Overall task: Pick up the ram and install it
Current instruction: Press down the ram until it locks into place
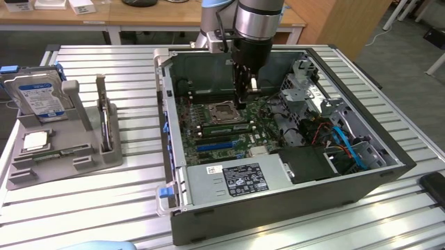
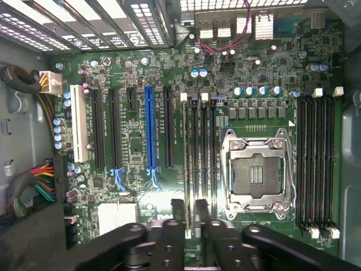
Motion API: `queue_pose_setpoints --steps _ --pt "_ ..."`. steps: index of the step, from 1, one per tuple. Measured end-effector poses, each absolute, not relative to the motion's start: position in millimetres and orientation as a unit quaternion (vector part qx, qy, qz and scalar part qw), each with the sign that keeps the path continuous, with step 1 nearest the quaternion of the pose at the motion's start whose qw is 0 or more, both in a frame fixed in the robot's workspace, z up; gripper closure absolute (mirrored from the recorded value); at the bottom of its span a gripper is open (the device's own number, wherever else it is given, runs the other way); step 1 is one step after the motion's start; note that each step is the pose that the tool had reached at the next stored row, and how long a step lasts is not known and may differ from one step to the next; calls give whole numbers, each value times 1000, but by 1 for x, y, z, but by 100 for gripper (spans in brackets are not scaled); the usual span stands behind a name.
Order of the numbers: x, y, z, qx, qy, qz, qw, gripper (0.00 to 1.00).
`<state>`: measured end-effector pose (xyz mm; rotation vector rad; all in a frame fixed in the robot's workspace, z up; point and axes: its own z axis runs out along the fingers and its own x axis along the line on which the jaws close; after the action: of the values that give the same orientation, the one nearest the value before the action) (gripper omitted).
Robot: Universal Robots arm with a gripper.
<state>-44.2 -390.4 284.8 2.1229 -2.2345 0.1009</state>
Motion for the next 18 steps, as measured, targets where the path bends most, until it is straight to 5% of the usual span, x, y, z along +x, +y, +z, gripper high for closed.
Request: queue_pose_setpoints --steps 3,18 --pt "-44 -390 285 688 -724 33 29 90" --pt "-16 -388 281 688 -724 33 29 90"
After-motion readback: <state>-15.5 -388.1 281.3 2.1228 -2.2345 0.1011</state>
